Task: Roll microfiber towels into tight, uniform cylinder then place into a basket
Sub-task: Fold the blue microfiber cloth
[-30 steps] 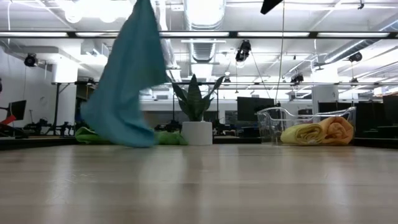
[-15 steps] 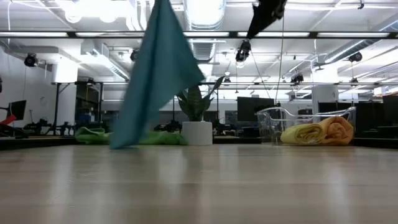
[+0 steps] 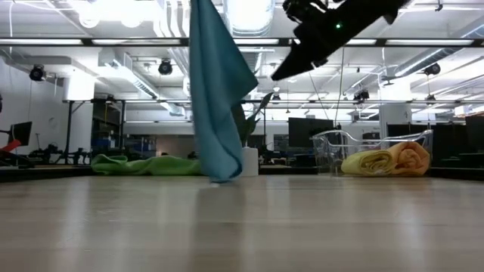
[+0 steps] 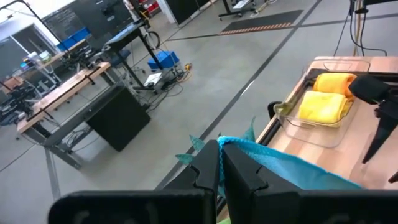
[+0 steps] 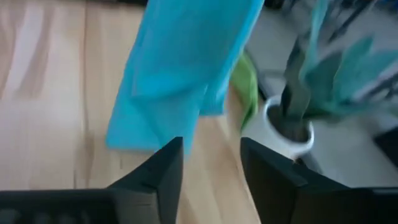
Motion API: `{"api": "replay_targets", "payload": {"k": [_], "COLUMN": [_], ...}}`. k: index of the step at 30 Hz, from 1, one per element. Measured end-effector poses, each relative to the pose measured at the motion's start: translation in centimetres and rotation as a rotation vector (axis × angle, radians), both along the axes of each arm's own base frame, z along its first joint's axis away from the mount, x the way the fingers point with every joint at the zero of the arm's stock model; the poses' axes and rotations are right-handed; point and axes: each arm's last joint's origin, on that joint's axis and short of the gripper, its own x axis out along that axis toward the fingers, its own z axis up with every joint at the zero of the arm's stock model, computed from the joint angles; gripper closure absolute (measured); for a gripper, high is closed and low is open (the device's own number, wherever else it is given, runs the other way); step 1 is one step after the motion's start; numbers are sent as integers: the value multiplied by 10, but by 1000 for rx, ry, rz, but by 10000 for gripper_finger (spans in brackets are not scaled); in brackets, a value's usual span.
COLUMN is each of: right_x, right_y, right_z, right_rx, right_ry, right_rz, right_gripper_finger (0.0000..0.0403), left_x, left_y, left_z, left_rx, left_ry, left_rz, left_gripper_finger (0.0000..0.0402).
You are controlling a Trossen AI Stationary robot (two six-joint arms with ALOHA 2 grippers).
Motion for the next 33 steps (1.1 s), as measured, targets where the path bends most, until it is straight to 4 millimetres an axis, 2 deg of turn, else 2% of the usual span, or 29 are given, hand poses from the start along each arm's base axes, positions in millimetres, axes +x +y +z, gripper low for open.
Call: {"api": "replay_targets", "payload": {"k": [3,7,19,23,26,33], "right_x": [5,15,62,76,80,80], "right_y": [1,2,1,-3,-5,-5], "right_z": [-6,-19,-33,-31,-29,-31], "right_rx": [-31,-100,-97,-167,-221,-196], "right_ry": [-119,-152,-177,-169,-145,-108], "right_rz": [18,18,-42,-148,-219,-209], "right_gripper_finger": [228,209,206,206,206,207], "left_x": [2,3,3,3,3,3], "left_y": [0,0,0,0,0,-1], "left_z": [-1,-2,-2,-2,-2,-2], "left_rx": [0,0,-1,-1,-1,-1], "left_ry": [5,8,4,4,4,4], "left_rz": [0,0,1,1,0,-4], "left_gripper_finger": [402,402,402,402,402,402]}}
